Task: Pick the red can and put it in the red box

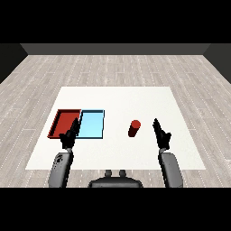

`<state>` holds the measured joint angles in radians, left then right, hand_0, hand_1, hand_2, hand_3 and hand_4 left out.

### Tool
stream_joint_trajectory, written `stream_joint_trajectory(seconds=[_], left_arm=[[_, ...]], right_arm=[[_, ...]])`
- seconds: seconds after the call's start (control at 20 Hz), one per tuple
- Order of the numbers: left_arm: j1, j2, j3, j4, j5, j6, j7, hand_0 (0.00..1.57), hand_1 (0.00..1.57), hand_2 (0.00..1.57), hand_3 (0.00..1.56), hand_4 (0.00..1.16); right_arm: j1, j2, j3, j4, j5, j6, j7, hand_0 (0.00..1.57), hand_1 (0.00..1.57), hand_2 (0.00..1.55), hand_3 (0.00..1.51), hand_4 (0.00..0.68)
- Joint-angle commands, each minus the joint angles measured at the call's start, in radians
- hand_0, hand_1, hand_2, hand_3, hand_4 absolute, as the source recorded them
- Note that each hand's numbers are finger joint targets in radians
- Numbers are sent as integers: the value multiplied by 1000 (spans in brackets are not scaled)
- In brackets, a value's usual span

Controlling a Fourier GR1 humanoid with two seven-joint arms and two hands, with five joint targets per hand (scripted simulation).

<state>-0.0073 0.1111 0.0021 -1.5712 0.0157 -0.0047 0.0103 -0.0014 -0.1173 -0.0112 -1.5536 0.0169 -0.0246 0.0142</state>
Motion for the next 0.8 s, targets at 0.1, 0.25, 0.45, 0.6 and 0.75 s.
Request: stream_joint_trajectory(seconds=[0.1, 0.25, 0.45, 0.6, 0.75], left_arm=[[-13, -12, 5, 8, -19, 2, 19, 0, 0, 0, 0, 0], [-32, -6, 19, 21, -21, -2, -1, 0, 0, 0, 0, 0], [23, -48, 44, -84, 53, -41, -355, 0, 0, 0, 0, 0], [31, -39, 53, -68, 69, -75, -390, 0, 0, 0, 0, 0], [-9, -69, 36, -53, 27, -20, -388, 0, 0, 0, 0, 0]], right_arm=[[-39, -67, -110, 76, -98, 120, -49, 0, 0, 0, 0, 0], [-33, -128, -165, 145, -136, 206, -108, 0, 0, 0, 0, 0], [-37, -81, -179, 76, -184, 234, -369, 0, 0, 0, 0, 0], [-96, -113, -215, 222, -181, 271, -440, 0, 0, 0, 0, 0], [-78, -96, -213, 171, -176, 257, -445, 0, 0, 0, 0, 0]])
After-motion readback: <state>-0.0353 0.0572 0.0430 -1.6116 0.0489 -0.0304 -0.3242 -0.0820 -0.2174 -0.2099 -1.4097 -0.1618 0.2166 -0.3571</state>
